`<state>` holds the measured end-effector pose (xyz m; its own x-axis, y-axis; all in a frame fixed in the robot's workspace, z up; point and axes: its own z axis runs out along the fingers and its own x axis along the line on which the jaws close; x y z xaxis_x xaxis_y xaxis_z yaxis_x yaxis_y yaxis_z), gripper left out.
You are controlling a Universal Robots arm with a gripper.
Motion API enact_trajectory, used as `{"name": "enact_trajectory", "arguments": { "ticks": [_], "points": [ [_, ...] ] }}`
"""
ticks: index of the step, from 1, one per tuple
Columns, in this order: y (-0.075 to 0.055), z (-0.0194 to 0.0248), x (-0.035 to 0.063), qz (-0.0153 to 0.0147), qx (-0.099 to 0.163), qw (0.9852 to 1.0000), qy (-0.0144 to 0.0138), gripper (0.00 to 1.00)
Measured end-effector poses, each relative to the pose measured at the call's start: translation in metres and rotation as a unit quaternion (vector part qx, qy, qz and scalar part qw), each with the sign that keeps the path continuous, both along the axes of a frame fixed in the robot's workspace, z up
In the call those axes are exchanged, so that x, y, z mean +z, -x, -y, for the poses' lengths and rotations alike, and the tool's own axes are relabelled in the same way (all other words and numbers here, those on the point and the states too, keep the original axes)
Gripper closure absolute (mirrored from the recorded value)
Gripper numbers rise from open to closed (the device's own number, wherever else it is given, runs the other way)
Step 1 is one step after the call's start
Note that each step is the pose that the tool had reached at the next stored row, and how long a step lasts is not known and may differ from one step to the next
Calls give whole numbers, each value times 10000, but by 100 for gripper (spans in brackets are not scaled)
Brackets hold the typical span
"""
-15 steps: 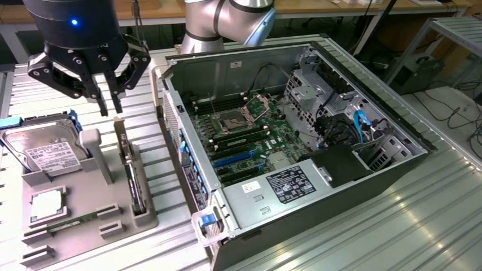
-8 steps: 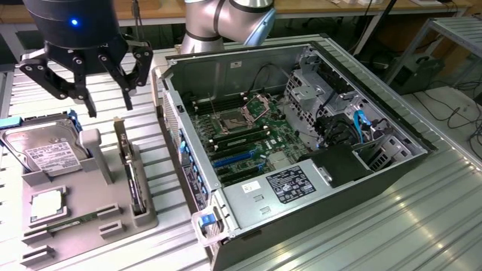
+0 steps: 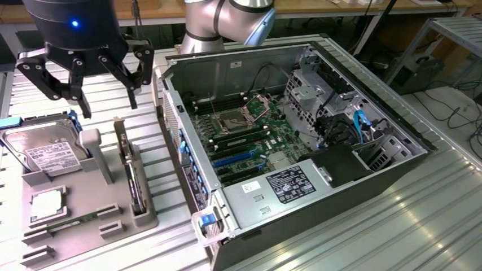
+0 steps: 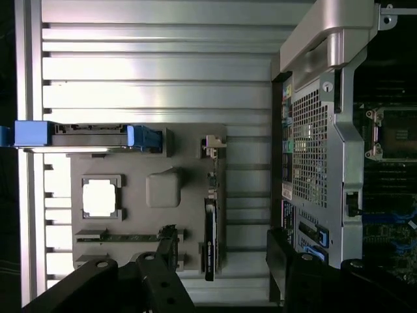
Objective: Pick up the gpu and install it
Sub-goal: 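Pick up the gpu and move the gpu toward the slot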
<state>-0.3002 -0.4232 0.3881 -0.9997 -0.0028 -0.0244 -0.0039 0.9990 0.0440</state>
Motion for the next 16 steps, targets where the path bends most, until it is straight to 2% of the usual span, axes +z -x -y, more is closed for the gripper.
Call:
{"name": "enact_trajectory", "arguments": {
  "ticks": [3, 5, 16],
  "points": [
    [0, 59, -25, 0, 14, 10000, 0, 34],
    [0, 79, -41, 1, 19, 10000, 0, 34],
    [0, 81, -83, 0, 33, 10000, 0, 34]
  ]
}}
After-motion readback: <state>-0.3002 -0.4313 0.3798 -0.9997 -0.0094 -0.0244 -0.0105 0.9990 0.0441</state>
